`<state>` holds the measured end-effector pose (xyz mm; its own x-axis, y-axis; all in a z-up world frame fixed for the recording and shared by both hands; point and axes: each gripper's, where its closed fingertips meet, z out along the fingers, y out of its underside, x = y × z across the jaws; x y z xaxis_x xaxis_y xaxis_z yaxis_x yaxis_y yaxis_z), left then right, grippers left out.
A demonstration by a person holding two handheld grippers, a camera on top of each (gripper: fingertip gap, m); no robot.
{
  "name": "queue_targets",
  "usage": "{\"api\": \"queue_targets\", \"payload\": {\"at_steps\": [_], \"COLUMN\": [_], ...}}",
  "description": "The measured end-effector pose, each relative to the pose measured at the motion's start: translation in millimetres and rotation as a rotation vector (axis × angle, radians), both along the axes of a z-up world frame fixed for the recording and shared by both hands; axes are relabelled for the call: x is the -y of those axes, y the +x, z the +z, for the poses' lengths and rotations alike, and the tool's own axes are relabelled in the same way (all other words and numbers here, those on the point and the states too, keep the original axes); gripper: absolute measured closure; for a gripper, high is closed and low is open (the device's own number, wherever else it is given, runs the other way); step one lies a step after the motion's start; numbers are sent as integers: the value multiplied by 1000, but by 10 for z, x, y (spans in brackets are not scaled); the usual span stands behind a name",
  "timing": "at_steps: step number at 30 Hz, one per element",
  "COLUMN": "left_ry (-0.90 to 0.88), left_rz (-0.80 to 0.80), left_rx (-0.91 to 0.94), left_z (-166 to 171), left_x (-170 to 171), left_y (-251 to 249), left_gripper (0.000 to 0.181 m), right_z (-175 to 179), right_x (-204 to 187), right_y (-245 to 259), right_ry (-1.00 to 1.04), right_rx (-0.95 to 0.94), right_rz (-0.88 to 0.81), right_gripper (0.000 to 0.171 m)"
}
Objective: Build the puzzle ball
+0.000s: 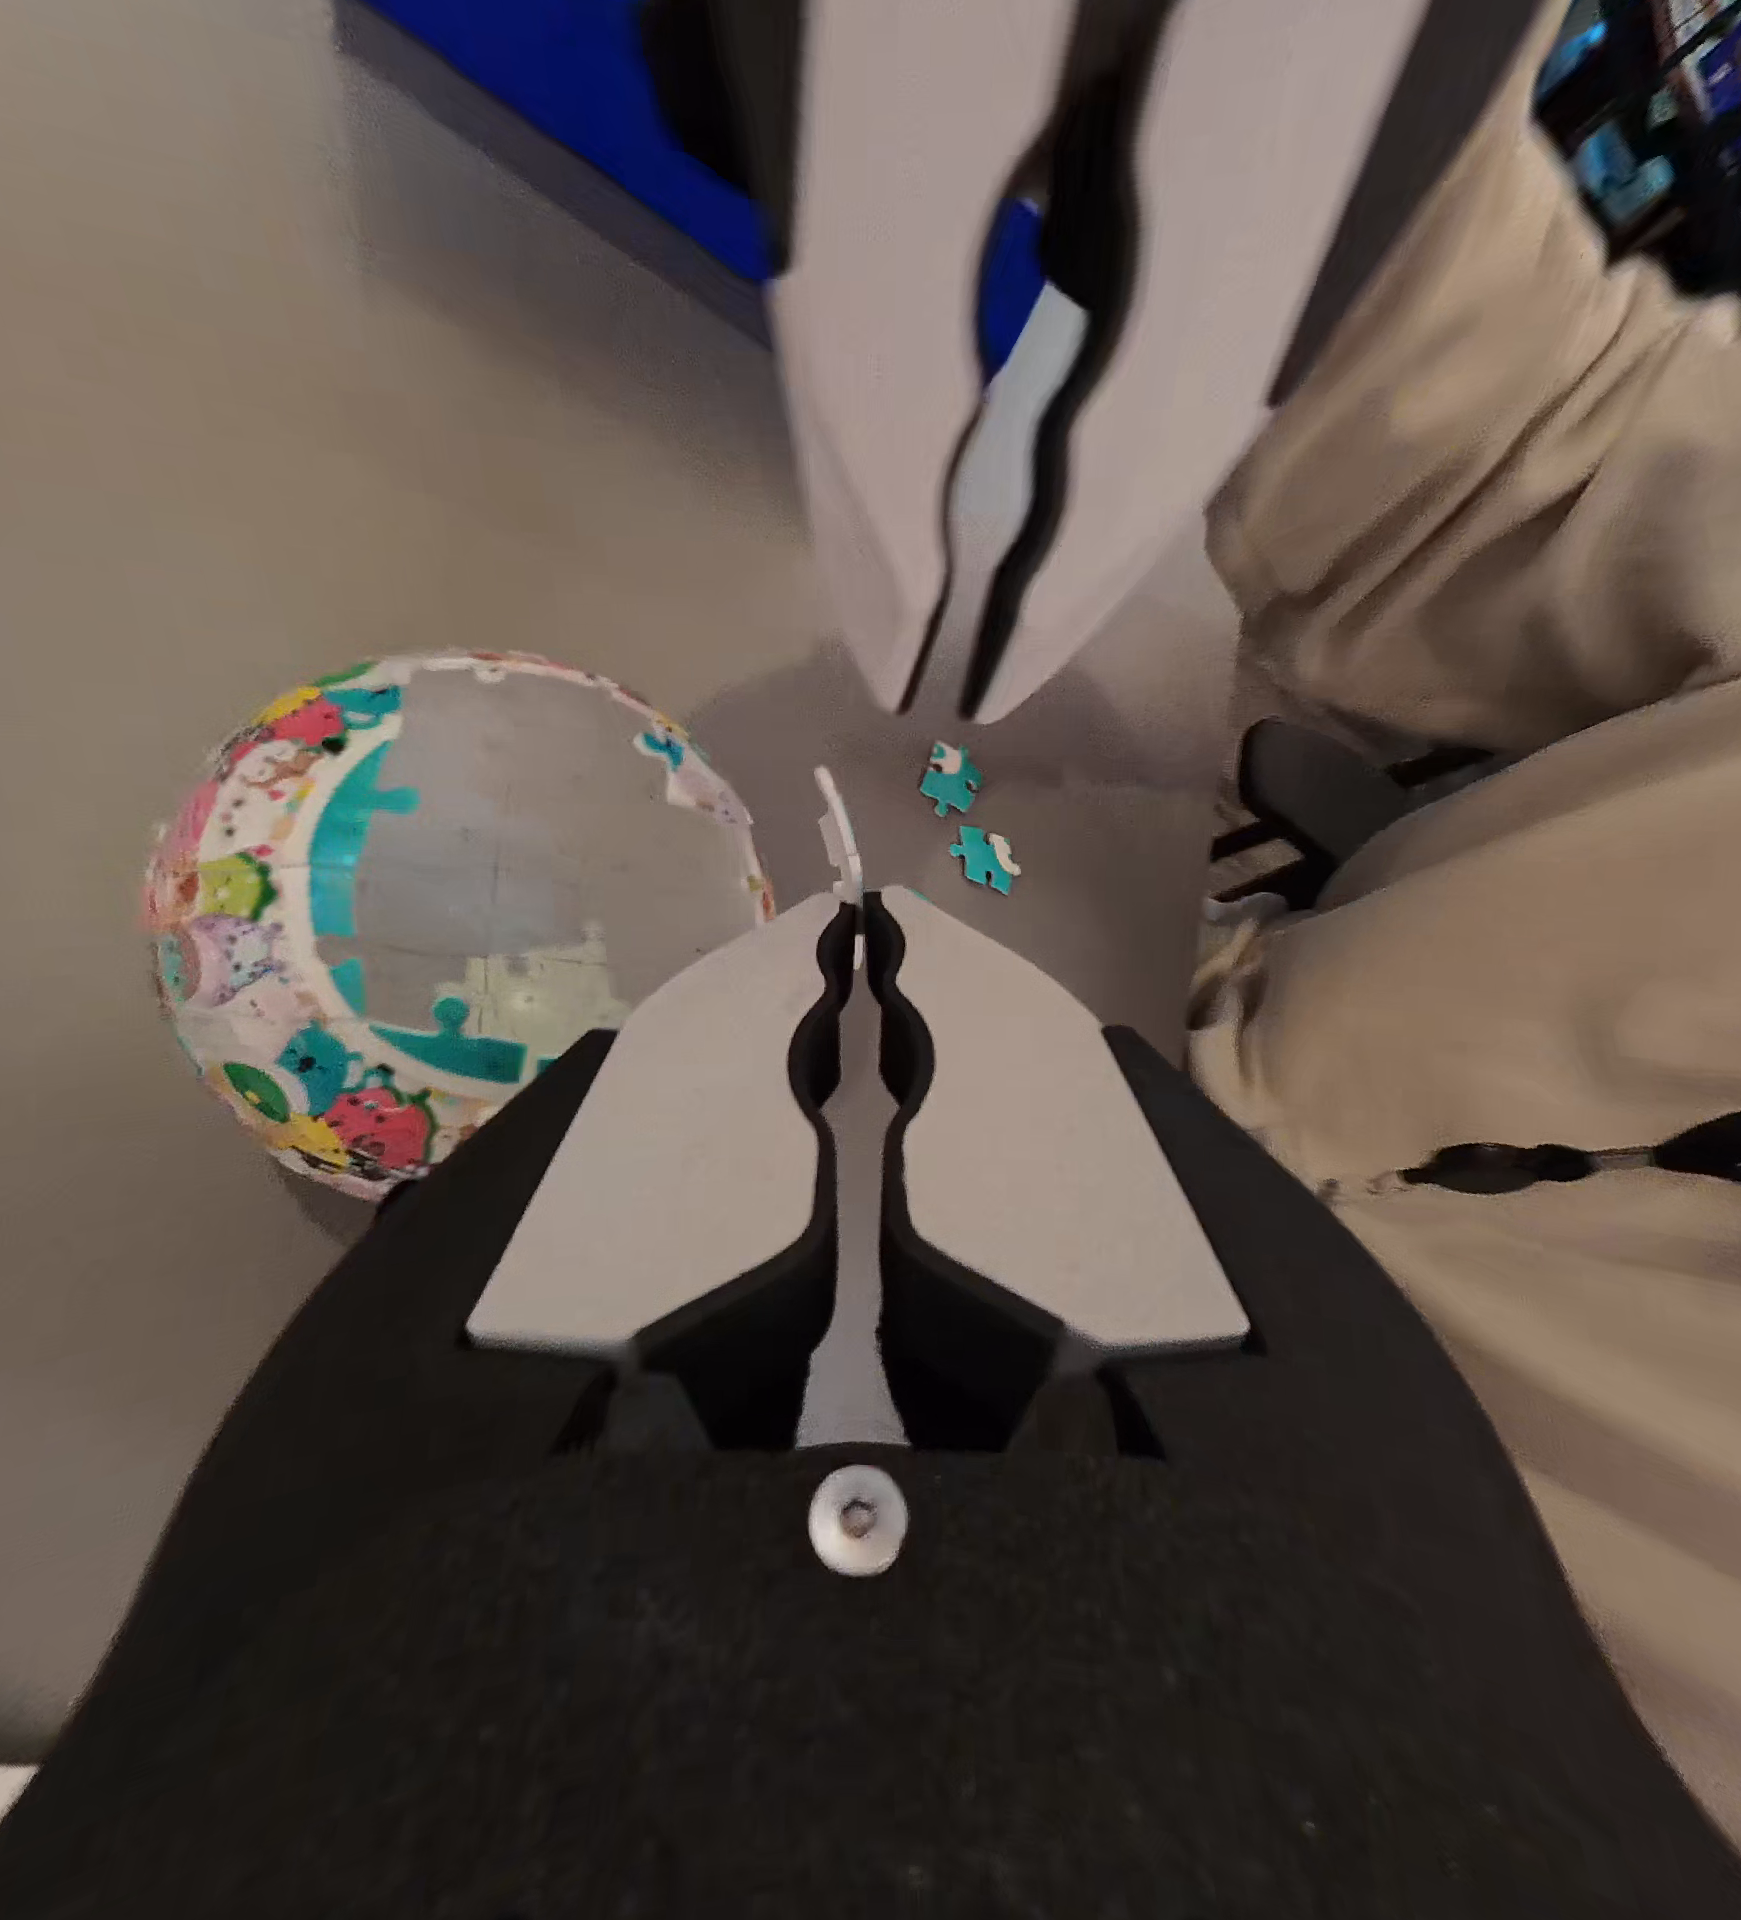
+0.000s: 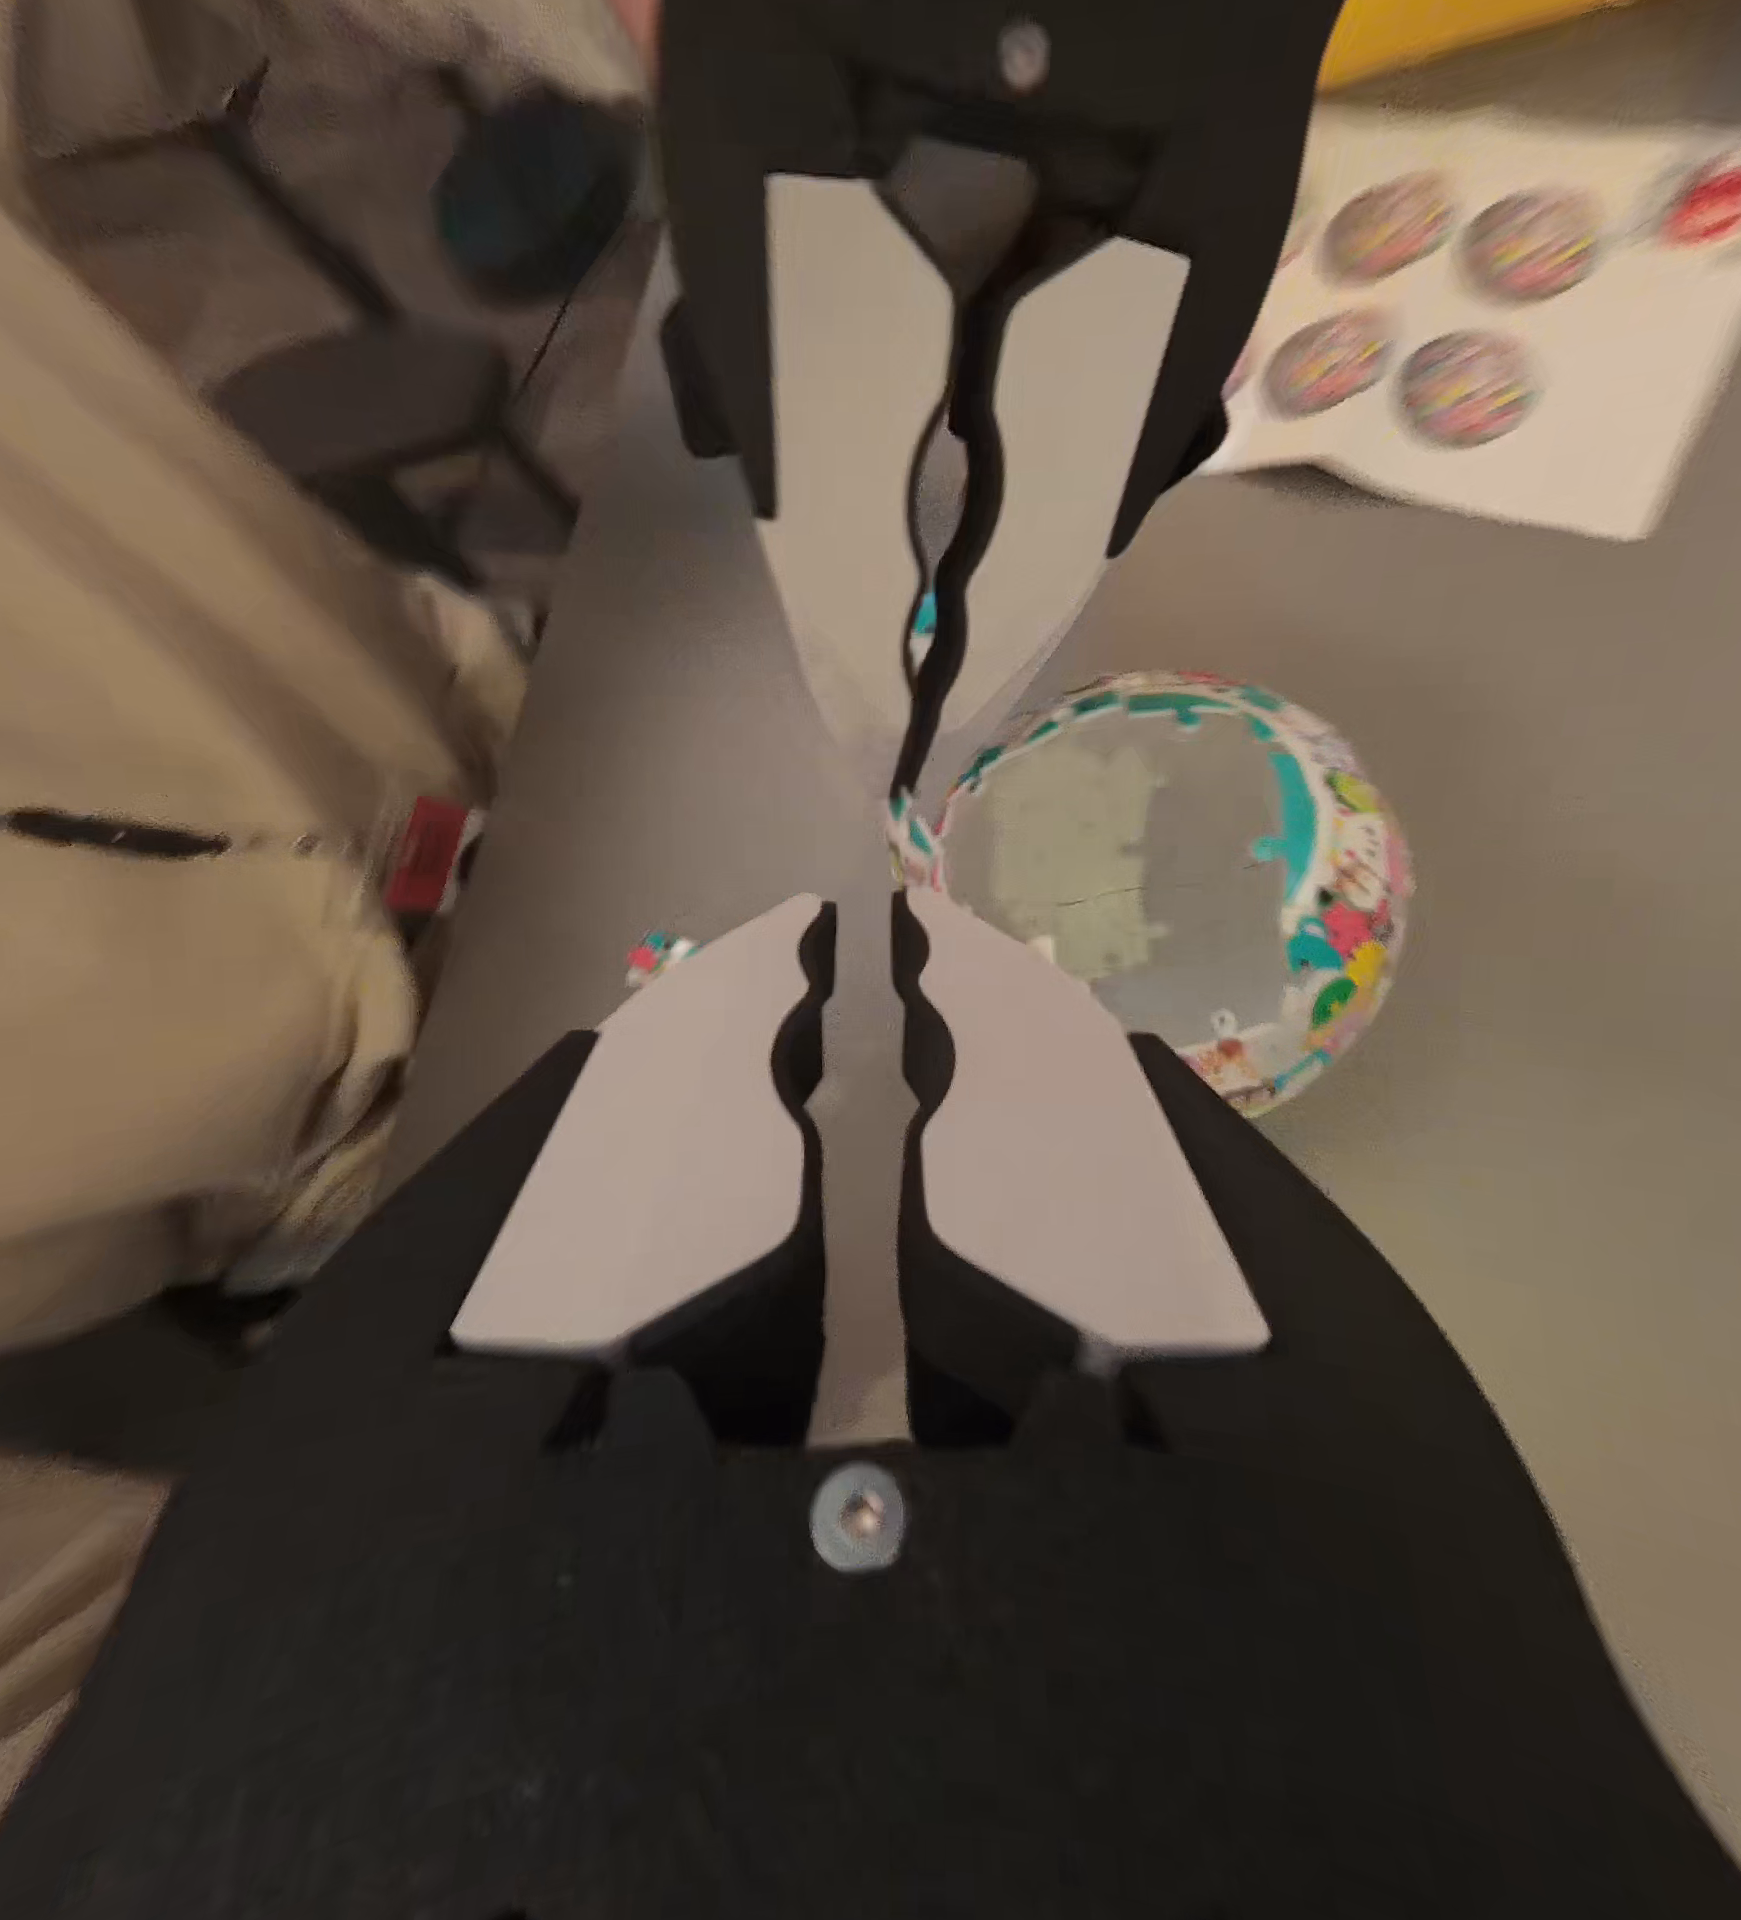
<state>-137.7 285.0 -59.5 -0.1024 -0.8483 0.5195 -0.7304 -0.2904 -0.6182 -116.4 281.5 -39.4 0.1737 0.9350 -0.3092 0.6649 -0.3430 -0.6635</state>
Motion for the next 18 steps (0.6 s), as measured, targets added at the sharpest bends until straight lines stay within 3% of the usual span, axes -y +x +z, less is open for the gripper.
{"api": "queue_targets", "payload": {"at_steps": [3,7,9,12,16,18], "left_ry": [-78,-154,-179,-219,-260,-272], "left_rz": [-27,-113,-151,-174,-179,-177], "left_rx": [-87,-219,-296,-391,-457,-462], "left_z": [-32,-83,-132,-198,-218,-209], "left_x": [-82,-67,-60,-93,-124,-130], "left_y": [12,73,89,86,85,113], "left_gripper": [180,180,180,180,180,180], "right_z": [-30,-118,-176,-486,-496,-463], "right_x": [113,237,311,330,272,222], "right_y": [114,73,-28,-104,-100,-101], "right_ry": [167,475,692,836,1036,1083], "right_rx": [-120,-326,-398,-219,-133,-103], "right_rz": [-178,-448,-470,-497,-609,-640], "right_gripper": [163,147,142,140,138,126]}}
